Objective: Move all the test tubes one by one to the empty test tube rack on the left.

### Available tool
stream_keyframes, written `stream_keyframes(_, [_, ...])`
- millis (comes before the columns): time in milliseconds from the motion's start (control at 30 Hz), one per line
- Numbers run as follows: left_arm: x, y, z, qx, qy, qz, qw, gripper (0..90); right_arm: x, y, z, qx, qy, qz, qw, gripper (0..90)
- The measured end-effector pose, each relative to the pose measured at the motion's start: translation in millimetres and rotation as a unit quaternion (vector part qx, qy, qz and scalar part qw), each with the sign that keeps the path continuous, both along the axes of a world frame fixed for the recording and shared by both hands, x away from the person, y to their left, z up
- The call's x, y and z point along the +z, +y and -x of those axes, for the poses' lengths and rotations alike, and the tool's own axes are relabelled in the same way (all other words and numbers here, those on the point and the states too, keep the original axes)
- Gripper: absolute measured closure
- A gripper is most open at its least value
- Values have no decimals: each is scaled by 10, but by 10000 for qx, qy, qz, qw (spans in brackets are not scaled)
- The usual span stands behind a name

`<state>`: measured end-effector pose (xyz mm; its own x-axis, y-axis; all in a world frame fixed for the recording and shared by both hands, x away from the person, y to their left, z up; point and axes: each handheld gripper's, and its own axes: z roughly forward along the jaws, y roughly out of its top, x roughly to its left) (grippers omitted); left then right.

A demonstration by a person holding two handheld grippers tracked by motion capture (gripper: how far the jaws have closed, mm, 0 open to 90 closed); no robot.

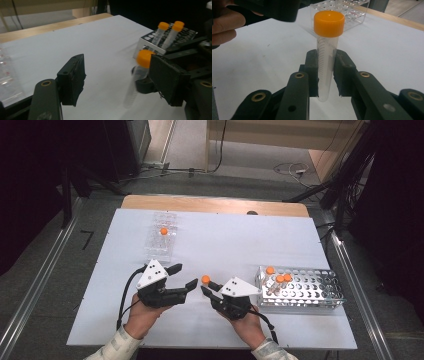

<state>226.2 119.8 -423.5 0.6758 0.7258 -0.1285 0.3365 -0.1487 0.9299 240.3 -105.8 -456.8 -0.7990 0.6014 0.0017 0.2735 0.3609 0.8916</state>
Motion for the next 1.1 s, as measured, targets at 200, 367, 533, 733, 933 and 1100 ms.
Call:
stream_keyframes(200, [-25, -76, 27, -178, -37, -89, 9998, 427, -9, 162, -4, 170, 53, -3, 9998, 722])
stream_keyframes(367, [-55, -71, 13, -170, -35, -112, 9998, 520, 12, 240, 10, 267, 65, -38, 9996, 722])
stream_keyframes(533, [-69, -62, 15, -131, -87, -143, 9998, 632, 21, 258, 5, 282, 72, -55, 9996, 722])
stream_keyframes(733, [-74, -60, 13, -81, -134, -191, 9997, 698, 22, 257, -7, 279, 121, -67, 9995, 722])
stream_keyframes(933, [-59, -43, 8, 23, -195, -251, 9995, 705, 28, 254, -17, 323, 232, -130, 9991, 512])
stream_keyframes(1100, [-44, 44, -40, 205, -168, -194, 9995, 705, 27, 163, 11, 265, 320, 37, 9991, 261])
